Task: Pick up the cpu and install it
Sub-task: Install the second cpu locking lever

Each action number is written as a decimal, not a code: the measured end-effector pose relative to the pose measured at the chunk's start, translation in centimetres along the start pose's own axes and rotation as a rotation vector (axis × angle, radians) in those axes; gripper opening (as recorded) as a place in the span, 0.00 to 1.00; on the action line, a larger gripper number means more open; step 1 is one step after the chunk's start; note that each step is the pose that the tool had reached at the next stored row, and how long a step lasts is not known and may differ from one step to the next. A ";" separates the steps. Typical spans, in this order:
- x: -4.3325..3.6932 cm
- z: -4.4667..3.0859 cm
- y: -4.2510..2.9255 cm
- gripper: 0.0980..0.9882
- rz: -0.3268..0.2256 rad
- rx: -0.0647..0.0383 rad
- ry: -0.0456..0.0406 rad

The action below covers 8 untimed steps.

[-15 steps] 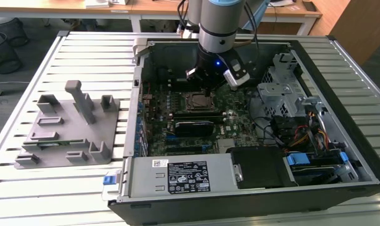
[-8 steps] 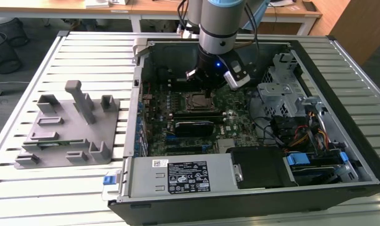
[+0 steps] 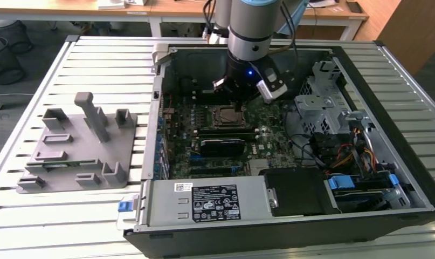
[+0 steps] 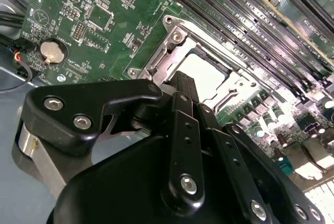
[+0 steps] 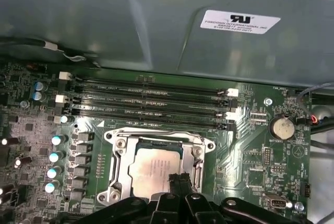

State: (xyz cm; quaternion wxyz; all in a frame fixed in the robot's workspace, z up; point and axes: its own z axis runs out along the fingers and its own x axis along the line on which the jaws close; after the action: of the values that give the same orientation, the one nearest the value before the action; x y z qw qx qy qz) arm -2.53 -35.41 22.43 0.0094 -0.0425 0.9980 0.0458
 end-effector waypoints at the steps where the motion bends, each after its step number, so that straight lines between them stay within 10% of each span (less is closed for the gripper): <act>1: -0.01 -0.21 0.02 0.01 0.000 0.000 0.0000; 8: 0.00 -0.95 -0.20 0.01 0.000 0.000 -0.0001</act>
State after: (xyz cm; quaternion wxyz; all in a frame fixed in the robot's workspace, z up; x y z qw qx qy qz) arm -2.53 -35.70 23.36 0.0094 -0.0425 0.9980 0.0459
